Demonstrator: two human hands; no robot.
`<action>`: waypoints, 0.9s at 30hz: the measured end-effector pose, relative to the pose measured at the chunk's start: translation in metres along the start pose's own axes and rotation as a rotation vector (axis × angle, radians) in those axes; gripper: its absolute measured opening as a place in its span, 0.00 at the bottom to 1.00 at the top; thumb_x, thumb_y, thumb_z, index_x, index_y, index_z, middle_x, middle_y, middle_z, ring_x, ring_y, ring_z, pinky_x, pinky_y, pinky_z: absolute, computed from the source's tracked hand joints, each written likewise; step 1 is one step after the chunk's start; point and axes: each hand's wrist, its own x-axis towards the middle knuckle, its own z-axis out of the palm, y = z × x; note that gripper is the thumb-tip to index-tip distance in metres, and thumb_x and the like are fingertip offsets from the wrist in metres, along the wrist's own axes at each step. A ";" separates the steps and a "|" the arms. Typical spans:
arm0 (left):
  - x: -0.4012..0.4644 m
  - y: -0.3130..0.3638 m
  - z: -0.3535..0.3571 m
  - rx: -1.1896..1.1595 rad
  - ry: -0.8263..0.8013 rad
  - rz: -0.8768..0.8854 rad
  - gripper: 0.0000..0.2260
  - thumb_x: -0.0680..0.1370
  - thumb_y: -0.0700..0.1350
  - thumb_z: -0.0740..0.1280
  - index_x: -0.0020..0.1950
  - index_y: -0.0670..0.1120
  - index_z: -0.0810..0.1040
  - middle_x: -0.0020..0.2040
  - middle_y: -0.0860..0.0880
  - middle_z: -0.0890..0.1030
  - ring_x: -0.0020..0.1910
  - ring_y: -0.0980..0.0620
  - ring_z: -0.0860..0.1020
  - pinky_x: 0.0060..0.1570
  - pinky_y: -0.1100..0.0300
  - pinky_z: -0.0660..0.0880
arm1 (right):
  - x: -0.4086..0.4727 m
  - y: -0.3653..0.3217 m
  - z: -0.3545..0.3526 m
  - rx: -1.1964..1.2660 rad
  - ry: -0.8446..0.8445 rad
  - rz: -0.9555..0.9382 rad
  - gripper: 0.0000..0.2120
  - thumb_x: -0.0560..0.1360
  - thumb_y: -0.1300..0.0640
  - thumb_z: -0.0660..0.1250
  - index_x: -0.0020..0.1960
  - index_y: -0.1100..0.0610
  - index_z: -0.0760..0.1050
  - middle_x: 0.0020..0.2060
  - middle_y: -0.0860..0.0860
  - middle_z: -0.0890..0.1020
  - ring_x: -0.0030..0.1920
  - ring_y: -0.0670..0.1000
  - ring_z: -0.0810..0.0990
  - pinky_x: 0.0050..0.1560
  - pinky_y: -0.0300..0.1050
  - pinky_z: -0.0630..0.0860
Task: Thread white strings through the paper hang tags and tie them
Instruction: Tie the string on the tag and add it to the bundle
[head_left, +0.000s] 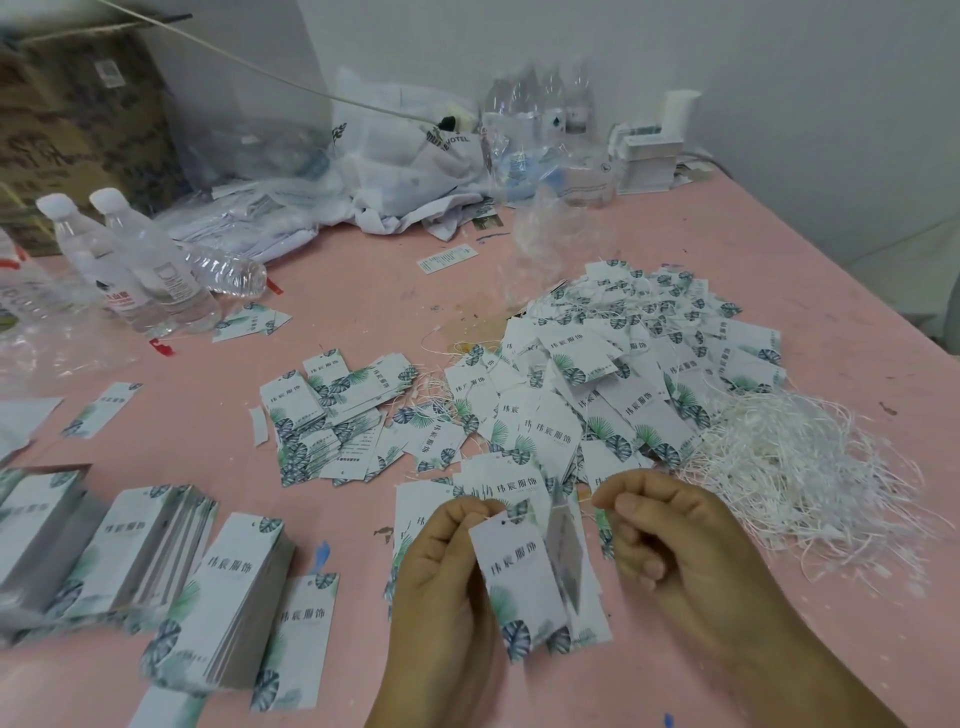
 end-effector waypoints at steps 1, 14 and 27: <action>0.001 0.002 -0.001 -0.026 0.009 0.001 0.02 0.70 0.41 0.69 0.37 0.45 0.79 0.42 0.42 0.79 0.38 0.47 0.77 0.38 0.55 0.74 | 0.002 -0.002 -0.002 0.039 -0.011 0.008 0.05 0.68 0.61 0.70 0.42 0.61 0.82 0.27 0.53 0.72 0.23 0.46 0.65 0.24 0.35 0.65; 0.001 0.029 -0.012 0.067 -0.028 0.289 0.11 0.74 0.36 0.65 0.36 0.49 0.82 0.40 0.49 0.82 0.29 0.57 0.74 0.31 0.68 0.74 | 0.003 -0.011 -0.009 0.214 -0.099 0.049 0.06 0.67 0.61 0.75 0.43 0.59 0.83 0.28 0.56 0.77 0.23 0.48 0.72 0.25 0.38 0.72; -0.003 0.034 -0.011 -0.229 -0.083 0.025 0.02 0.73 0.45 0.66 0.43 0.48 0.75 0.27 0.48 0.75 0.21 0.57 0.71 0.18 0.70 0.69 | -0.001 -0.018 -0.009 0.394 -0.253 0.164 0.16 0.62 0.58 0.82 0.47 0.61 0.84 0.37 0.60 0.85 0.32 0.50 0.84 0.33 0.40 0.81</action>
